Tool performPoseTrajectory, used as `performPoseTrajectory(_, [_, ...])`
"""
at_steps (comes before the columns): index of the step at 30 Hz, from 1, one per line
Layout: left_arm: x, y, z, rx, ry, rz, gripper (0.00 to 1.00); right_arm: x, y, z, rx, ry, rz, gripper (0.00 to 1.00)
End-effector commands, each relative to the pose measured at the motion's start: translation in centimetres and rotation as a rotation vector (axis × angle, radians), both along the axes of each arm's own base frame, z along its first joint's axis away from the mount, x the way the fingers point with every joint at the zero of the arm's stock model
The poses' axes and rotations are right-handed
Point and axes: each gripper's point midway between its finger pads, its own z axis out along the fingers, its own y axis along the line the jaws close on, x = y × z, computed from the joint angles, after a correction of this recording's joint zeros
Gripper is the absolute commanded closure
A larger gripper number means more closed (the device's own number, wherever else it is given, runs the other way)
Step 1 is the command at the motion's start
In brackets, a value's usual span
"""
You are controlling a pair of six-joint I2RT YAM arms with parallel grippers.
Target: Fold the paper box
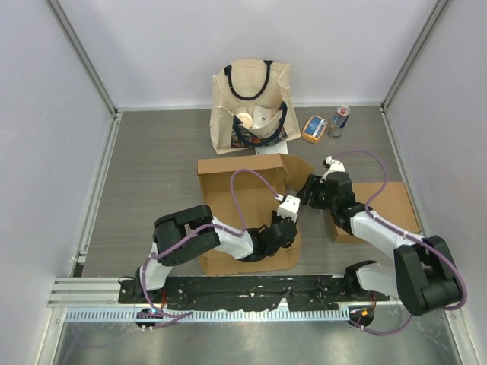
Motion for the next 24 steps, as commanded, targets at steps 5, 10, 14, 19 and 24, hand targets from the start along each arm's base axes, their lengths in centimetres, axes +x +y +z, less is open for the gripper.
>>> performPoseTrajectory(5, [-0.1,0.9,-1.1,-0.002,0.016,0.044,1.00,2.2,1.4,2.8,0.068,-0.116,0.024,0.67])
performPoseTrajectory(10, [0.0,0.9,-0.8,-0.001,0.010,0.046,1.00,1.2,1.9,3.4,0.116,-0.052,-0.027,0.98])
performPoseTrajectory(14, [0.2,1.1,-0.8,0.001,0.004,0.055,1.00,-0.4,3.3,3.8,0.200,-0.011,-0.066,0.99])
performPoseTrajectory(19, [0.1,1.1,-1.0,0.003,0.002,0.057,1.00,-1.3,3.2,3.4,0.114,-0.015,-0.097,0.99])
performPoseTrajectory(24, [0.0,1.7,-1.5,0.004,0.012,0.062,1.00,-0.3,-0.8,3.8,-0.061,-0.052,-0.152,0.54])
